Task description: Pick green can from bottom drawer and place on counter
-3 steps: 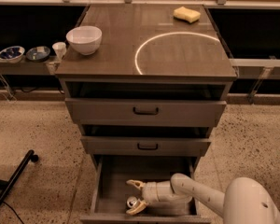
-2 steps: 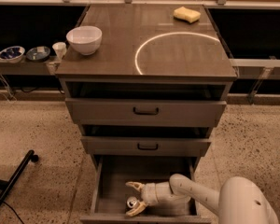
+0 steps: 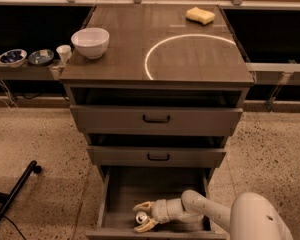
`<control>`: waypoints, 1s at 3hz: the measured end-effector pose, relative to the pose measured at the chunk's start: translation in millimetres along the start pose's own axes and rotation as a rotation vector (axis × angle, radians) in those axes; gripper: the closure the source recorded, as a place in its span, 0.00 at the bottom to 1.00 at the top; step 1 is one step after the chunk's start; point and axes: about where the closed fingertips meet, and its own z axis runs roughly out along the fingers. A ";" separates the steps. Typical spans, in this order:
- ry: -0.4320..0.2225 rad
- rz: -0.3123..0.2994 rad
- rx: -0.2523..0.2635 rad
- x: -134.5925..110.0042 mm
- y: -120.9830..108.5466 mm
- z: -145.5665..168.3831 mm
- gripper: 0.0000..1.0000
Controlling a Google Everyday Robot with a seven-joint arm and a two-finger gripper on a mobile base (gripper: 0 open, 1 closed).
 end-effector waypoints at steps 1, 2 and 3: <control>0.000 0.000 0.000 -3.3 0.2 -1.0 0.79; -0.023 0.005 0.015 -0.5 -3.9 3.0 1.00; -0.097 0.005 0.046 -12.1 -7.8 -7.8 1.00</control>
Offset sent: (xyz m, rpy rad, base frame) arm 0.0118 0.0017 -0.0055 0.0444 -0.0052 -0.0465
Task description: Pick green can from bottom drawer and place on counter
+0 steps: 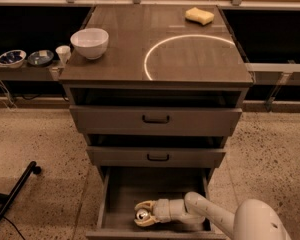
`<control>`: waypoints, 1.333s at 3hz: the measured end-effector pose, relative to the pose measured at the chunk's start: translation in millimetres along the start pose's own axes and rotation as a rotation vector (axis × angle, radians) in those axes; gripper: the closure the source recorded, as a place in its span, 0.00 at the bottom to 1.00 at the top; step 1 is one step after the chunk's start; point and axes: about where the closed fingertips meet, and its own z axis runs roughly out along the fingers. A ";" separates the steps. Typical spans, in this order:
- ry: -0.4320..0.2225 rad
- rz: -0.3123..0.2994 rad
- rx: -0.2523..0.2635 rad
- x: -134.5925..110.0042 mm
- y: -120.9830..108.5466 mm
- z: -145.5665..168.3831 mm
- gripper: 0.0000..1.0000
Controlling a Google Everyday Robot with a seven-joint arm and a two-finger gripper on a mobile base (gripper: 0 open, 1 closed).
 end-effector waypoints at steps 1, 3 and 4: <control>-0.051 -0.028 0.048 -40.6 -6.5 -40.2 1.00; -0.048 -0.098 -0.048 -181.9 -31.1 -116.9 1.00; -0.013 -0.121 -0.151 -255.8 -46.6 -151.5 1.00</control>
Offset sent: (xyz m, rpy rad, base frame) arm 0.0374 -0.0943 0.2425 0.0930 -0.1703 0.0018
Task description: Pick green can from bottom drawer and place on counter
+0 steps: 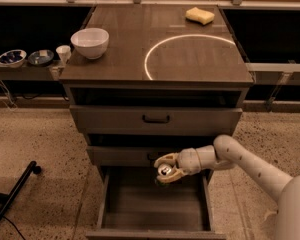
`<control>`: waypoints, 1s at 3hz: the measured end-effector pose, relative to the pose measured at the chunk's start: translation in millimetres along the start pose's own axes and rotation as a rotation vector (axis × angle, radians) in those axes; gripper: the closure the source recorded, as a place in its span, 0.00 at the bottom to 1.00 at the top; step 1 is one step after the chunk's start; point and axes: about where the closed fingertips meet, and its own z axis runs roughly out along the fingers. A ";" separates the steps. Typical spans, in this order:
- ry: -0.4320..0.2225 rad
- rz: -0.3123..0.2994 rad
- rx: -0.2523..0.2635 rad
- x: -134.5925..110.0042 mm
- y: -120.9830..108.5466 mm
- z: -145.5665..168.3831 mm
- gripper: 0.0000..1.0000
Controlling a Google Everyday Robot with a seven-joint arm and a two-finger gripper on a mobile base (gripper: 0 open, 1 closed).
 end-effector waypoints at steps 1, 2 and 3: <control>0.041 0.001 -0.052 -54.9 -13.3 -38.7 1.00; 0.046 -0.005 -0.055 -57.9 -13.6 -38.8 1.00; 0.095 -0.076 -0.002 -102.6 -2.2 -58.4 1.00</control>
Offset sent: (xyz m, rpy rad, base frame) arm 0.0148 -0.0258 0.0563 -0.0430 0.0033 0.0341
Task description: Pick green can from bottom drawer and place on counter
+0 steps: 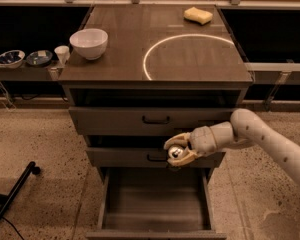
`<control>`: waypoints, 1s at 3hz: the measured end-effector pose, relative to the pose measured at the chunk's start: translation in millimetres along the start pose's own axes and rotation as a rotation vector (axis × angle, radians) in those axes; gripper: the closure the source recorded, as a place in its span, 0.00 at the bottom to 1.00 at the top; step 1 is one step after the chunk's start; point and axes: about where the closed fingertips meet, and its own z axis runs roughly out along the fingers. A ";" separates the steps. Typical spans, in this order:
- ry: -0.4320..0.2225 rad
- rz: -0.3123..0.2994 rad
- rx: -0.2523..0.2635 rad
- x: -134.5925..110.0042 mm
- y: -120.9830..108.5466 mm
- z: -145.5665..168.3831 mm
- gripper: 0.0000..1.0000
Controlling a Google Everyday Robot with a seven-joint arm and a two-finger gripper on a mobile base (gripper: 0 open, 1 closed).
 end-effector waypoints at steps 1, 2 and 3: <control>0.015 -0.040 0.031 -36.2 8.4 -15.8 1.00; -0.004 -0.050 0.090 -60.6 6.0 -41.4 1.00; 0.019 -0.056 0.122 -113.7 -14.7 -59.4 1.00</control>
Offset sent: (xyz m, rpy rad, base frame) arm -0.0060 -0.0518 0.1091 0.0564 -0.1058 -0.1462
